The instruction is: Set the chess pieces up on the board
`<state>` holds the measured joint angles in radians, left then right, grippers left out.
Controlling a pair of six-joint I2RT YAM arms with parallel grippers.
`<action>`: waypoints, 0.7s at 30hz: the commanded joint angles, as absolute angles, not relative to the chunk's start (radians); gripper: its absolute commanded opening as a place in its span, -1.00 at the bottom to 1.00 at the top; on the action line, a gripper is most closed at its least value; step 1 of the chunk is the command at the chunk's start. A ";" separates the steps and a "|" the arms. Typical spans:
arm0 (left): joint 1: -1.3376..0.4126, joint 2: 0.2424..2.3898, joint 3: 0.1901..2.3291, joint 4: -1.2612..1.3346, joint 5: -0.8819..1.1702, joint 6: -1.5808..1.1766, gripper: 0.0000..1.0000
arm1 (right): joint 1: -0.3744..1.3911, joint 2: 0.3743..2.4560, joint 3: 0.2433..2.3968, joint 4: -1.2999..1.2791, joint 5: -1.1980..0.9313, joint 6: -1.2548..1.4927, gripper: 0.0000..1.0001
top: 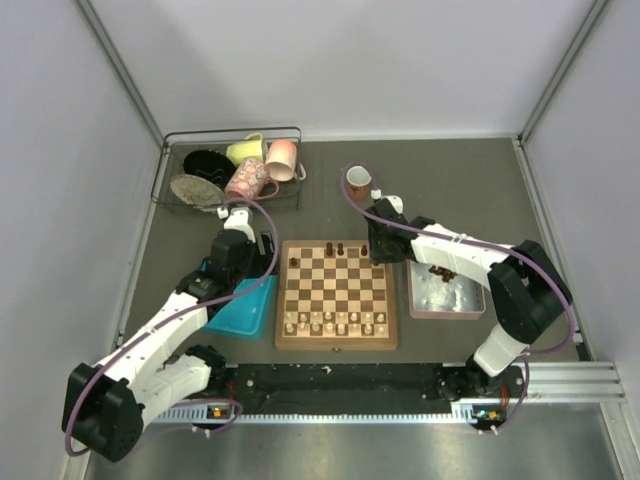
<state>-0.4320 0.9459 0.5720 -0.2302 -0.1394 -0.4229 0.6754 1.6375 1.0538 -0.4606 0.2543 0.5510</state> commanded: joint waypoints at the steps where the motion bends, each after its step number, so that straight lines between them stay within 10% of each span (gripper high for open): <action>1: -0.434 0.928 0.568 -0.192 -0.149 -0.413 0.61 | 0.666 1.634 1.068 -0.454 0.285 0.549 -0.28; 21: -0.434 0.923 0.574 -0.196 -0.149 -0.411 0.61 | 0.667 1.611 1.088 -0.445 0.222 0.528 -0.28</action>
